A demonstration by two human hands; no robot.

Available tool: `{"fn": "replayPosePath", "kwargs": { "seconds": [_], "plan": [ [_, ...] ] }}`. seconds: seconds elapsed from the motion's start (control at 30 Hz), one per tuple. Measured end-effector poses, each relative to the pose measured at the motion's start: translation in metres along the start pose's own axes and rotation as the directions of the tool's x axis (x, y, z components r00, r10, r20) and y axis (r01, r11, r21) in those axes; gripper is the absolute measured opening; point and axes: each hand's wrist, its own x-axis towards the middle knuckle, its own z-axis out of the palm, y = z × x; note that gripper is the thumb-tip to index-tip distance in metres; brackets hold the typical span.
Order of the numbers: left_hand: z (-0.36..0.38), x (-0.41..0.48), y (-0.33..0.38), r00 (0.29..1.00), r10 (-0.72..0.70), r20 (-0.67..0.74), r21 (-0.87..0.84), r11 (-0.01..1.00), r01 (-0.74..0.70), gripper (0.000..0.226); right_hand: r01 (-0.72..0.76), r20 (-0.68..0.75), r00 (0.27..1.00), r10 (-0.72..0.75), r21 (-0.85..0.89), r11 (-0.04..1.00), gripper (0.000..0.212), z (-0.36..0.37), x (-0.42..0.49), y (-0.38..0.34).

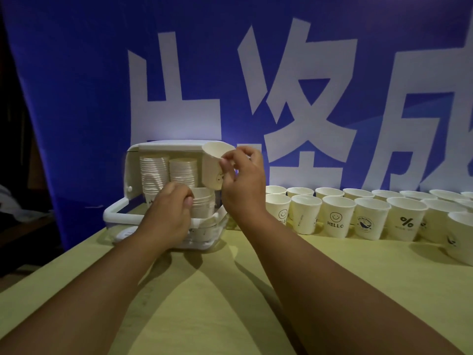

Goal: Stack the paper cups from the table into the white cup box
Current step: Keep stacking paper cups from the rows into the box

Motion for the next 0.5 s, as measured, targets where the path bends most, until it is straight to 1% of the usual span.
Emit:
{"fn": "replayPosePath", "kwargs": {
  "seconds": [0.07,0.1,0.2,0.27,0.3,0.37,0.43,0.5],
  "plan": [
    [-0.0007,-0.0003,0.0043,0.999,-0.033,-0.043,-0.09,0.996,0.029,0.009,-0.006,0.065,0.998,0.006,-0.011,1.0,0.008,0.0036,-0.002,0.0001],
    [-0.0007,-0.0004,0.0052,0.997,-0.055,-0.058,-0.137,0.989,0.047,0.014,-0.02,0.093,0.995,0.022,-0.023,1.0,0.008,0.0048,-0.0023,0.0],
    [-0.0001,-0.0017,0.004,0.992,-0.098,-0.076,-0.241,0.967,0.077,0.043,-0.016,0.166,0.986,0.031,-0.089,0.996,0.01,0.0066,-0.0014,-0.0013],
    [0.0,-0.0022,0.0028,0.992,-0.083,-0.092,-0.258,0.964,0.057,0.061,0.02,0.236,0.972,0.016,-0.148,0.989,0.011,0.008,-0.0017,-0.0034],
    [0.0,-0.0022,0.0028,0.992,-0.063,-0.105,-0.253,0.967,0.035,0.066,0.036,0.275,0.961,0.017,-0.183,0.982,0.012,0.0089,-0.0024,-0.0047],
    [0.0001,-0.0022,0.0022,0.99,-0.02,-0.14,-0.199,0.98,-0.008,0.065,0.06,0.343,0.939,0.029,-0.246,0.967,0.013,0.0098,-0.0046,-0.0069],
    [0.0009,-0.0023,-0.0004,0.986,0.011,-0.166,-0.112,0.993,-0.03,0.053,0.037,0.376,0.924,0.067,-0.263,0.964,0.015,0.0095,-0.007,-0.0066],
    [0.0006,-0.0032,-0.0025,0.987,0.019,-0.162,-0.065,0.997,-0.03,0.042,-0.012,0.387,0.915,0.114,-0.257,0.966,0.019,0.0091,-0.0108,-0.0029]
  ]
}}
